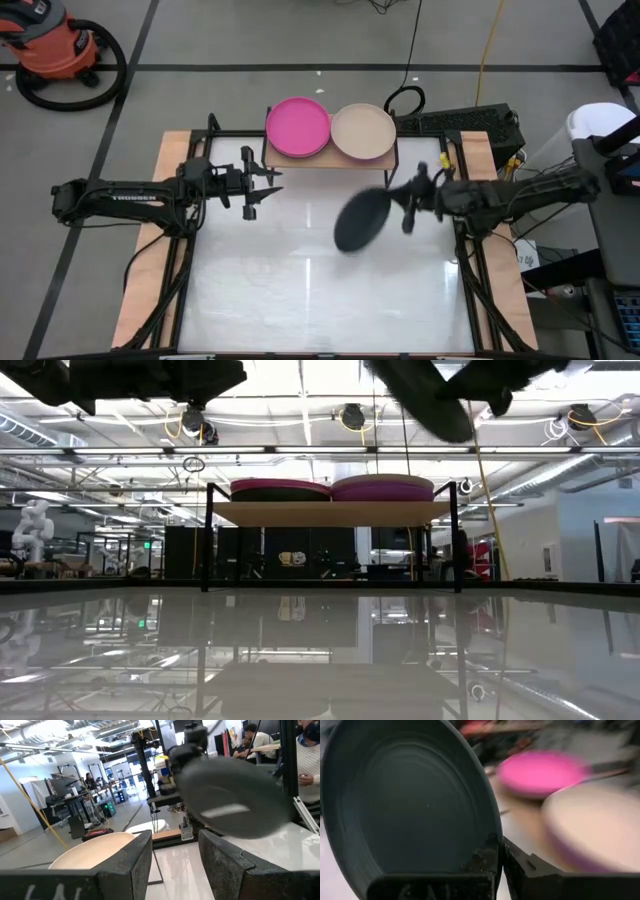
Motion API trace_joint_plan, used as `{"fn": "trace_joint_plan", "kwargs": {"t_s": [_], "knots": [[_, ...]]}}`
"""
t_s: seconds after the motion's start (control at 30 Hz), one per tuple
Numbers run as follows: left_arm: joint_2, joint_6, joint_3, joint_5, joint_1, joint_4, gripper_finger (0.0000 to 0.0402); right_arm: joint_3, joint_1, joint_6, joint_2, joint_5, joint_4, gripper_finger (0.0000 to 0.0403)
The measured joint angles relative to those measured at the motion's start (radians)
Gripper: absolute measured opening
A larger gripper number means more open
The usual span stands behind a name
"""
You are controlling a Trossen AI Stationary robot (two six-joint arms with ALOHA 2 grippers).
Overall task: Place and stack plates onto a shelf
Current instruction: Stack the black plate on top of the light brown plate on the shelf
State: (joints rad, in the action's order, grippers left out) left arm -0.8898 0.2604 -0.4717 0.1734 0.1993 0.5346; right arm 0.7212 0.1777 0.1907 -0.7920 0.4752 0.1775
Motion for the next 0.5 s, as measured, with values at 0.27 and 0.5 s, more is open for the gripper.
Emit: {"fn": "trace_joint_plan", "kwargs": {"t_s": [0.27, 0.5], "knots": [[0.0, 0.0, 0.0, 0.0, 0.0, 0.0, 0.0168, 0.0, -0.232, -0.057, 0.004, 0.138, -0.205, 0.0], [0.0, 0.0, 0.0, 0.0, 0.0, 0.001, 0.0168, 0.0, -0.411, -0.056, -0.063, -0.063, -0.345, 0.0]]}}
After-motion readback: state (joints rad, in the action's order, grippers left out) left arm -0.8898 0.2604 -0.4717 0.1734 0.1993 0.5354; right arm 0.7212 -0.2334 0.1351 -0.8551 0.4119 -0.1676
